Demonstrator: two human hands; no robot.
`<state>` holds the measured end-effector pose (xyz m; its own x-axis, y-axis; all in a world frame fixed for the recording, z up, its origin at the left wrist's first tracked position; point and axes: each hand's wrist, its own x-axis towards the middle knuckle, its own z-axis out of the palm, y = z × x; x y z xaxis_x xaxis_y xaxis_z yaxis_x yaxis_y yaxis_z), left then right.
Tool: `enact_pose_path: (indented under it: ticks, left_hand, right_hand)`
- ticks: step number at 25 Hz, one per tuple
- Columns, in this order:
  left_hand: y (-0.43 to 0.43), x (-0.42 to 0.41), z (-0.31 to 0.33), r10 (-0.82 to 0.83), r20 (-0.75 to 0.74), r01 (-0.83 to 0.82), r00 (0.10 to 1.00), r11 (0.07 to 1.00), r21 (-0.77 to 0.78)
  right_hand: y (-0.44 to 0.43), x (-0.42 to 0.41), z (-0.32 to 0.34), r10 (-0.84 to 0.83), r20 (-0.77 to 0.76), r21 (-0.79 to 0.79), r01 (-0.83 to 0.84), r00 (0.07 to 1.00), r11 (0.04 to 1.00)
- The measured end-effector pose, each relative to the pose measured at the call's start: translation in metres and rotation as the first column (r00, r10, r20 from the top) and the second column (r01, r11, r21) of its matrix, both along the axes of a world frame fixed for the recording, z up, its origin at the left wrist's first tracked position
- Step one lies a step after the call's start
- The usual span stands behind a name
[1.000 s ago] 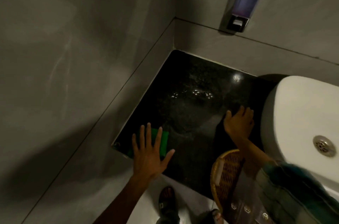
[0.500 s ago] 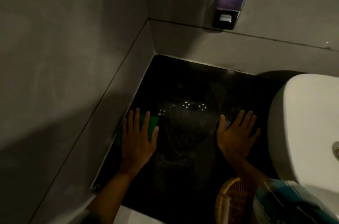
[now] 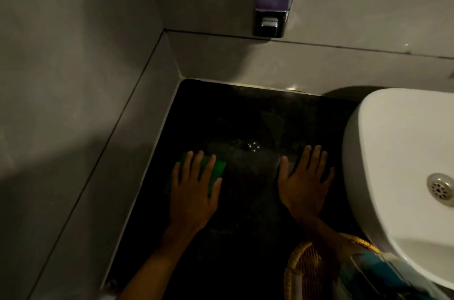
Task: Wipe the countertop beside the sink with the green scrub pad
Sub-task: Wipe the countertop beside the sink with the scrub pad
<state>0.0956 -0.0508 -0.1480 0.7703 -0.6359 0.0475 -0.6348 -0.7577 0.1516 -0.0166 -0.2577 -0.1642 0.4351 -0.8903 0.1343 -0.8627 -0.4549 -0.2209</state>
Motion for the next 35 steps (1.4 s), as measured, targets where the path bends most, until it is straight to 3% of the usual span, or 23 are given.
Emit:
enact_pose_path:
  ticks: [4,9,14,18,21,23,25,27,29,31,33,35]
  left_hand:
    - [0.014,0.044,-0.001,0.043,0.051,-0.043,0.998,0.999,0.008]
    - [-0.058,0.136,0.004,0.163,0.031,-0.164,0.986,0.987,0.008]
    - [-0.136,0.18,0.003,0.149,-0.01,-0.15,0.989,0.988,-0.025]
    - [-0.172,0.116,0.003,-0.079,-0.007,0.079,0.997,0.997,-0.012]
    - [-0.183,0.047,0.001,-0.333,-0.004,0.333,0.943,0.943,0.011]
    - [-0.162,0.02,0.001,-0.418,0.005,0.417,0.909,0.908,0.024]
    - [-0.129,-0.005,-0.001,-0.361,0.031,0.361,0.932,0.933,-0.008]
    - [-0.1,-0.043,0.0,-0.172,0.004,0.172,0.985,0.985,-0.018]
    - [-0.082,-0.079,0.005,-0.063,-0.103,0.057,0.993,0.997,-0.06]
    - [-0.058,-0.078,0.012,-0.087,-0.233,0.049,0.968,0.985,-0.165]
    - [-0.029,-0.033,0.024,-0.088,-0.185,0.038,0.979,0.965,-0.258]
    - [-0.004,0.022,0.028,-0.03,-0.096,0.009,0.995,0.977,-0.214]
  right_hand:
    - [-0.001,0.003,0.002,-0.012,-0.007,0.016,0.012,1.0,1.0]
    - [0.001,0.004,0.001,-0.023,-0.025,0.013,0.024,0.999,1.0]
    - [0.0,0.005,0.003,-0.023,-0.035,0.04,0.024,0.999,0.999]
    - [-0.002,0.008,0.006,-0.041,-0.023,0.063,0.042,0.999,0.997]
    - [-0.003,0.007,0.005,-0.031,0.022,0.037,0.03,0.999,0.999]
    - [-0.008,0.004,0.003,-0.027,0.079,0.03,0.024,0.997,0.999]
    - [-0.009,0.004,0.001,-0.018,0.112,0.032,0.015,0.993,0.999]
    - [-0.005,0.003,0.0,0.012,0.112,0.058,-0.018,0.994,0.998]
    - [-0.006,0.002,0.01,0.01,0.113,0.137,-0.026,0.994,0.99]
    - [-0.011,-0.001,0.026,-0.049,0.178,0.289,-0.004,0.983,0.957]
    - [0.0,-0.007,0.042,0.079,0.338,0.299,-0.187,0.938,0.936]
    - [0.039,-0.009,0.048,0.478,0.298,0.173,-0.539,0.827,0.824]
